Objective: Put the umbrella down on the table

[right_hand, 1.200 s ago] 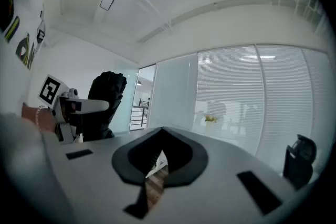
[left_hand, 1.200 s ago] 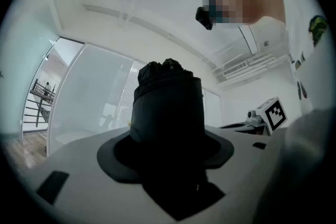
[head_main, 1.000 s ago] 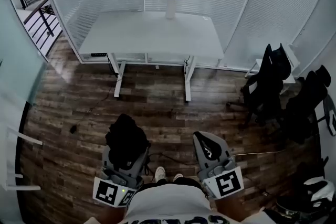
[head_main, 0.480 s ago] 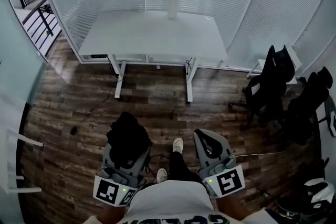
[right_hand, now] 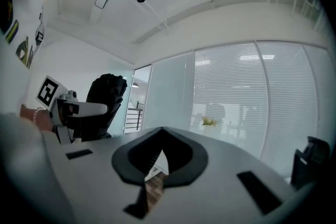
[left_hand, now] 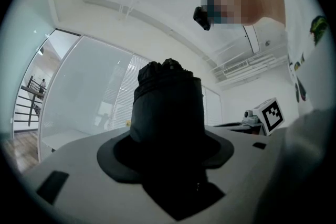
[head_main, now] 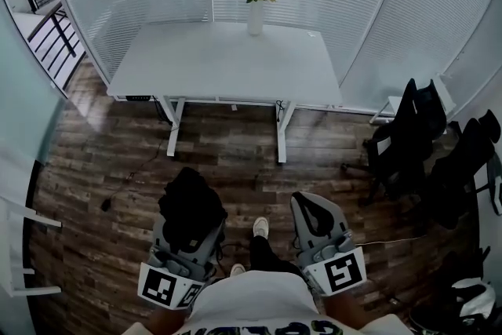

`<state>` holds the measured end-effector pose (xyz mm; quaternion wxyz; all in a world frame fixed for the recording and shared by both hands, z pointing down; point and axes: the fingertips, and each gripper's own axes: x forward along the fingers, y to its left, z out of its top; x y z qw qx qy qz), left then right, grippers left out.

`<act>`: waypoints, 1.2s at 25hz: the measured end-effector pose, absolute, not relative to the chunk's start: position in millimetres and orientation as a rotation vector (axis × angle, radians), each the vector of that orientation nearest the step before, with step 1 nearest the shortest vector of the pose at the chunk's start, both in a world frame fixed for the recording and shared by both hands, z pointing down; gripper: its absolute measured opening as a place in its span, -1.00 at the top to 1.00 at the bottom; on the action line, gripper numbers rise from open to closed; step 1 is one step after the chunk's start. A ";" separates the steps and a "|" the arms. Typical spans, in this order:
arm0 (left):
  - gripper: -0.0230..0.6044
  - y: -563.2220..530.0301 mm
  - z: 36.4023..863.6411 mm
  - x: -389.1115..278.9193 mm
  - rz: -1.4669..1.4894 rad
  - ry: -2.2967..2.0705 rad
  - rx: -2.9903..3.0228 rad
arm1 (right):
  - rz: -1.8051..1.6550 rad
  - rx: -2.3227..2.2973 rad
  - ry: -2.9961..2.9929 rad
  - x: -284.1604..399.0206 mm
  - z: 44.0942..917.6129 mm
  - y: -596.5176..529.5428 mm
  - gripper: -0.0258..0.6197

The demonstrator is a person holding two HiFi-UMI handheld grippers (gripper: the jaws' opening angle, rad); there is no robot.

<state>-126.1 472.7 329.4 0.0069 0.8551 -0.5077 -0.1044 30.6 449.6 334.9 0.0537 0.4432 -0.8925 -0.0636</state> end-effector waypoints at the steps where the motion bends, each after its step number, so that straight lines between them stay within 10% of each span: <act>1: 0.05 461.5 328.3 -121.7 -0.328 -1.590 2.677 | -0.187 1.350 -2.710 35.7 335.6 438.4 0.89; 30: 0.05 218.0 317.8 -15.3 -0.303 -1.620 2.678 | -0.149 1.333 -2.750 142.1 332.5 200.2 0.89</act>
